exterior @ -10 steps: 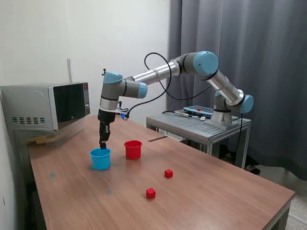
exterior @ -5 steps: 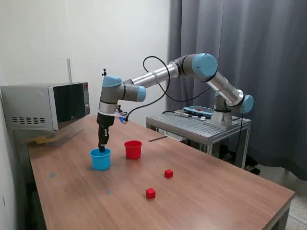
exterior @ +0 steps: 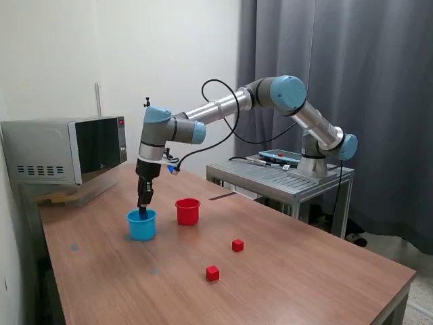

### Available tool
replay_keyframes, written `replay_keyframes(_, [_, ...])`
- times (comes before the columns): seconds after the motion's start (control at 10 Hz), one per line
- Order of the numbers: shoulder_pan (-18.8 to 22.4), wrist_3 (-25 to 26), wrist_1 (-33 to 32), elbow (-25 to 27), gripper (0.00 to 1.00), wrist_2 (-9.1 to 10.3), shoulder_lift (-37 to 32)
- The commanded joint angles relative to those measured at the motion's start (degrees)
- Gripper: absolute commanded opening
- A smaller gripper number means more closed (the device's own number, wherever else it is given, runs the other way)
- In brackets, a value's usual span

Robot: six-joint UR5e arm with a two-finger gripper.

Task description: Place red objects in the red bin, and blue objects in the blue bin.

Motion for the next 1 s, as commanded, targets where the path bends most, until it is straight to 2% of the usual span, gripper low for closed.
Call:
replay_keyframes(0.0, [-0.07, 0.01, -0.16, -0.11, 1.00, -0.06, 0.07])
replay_keyframes(0.4, [1.06, 0.01, 0.37, 1.02, 1.00, -0.15, -1.15])
replay_keyframes(0.7, [8.16, 0.71, 1.42, 13.11, 1.00, -0.85, -11.86])
replay_keyframes(0.8, [9.93, 3.58, 2.73, 16.90, 1.00, -0.86, -14.23])
replay_keyframes(0.9, [12.90, 6.74, 4.48, 17.63, 1.00, -1.03, -14.61])
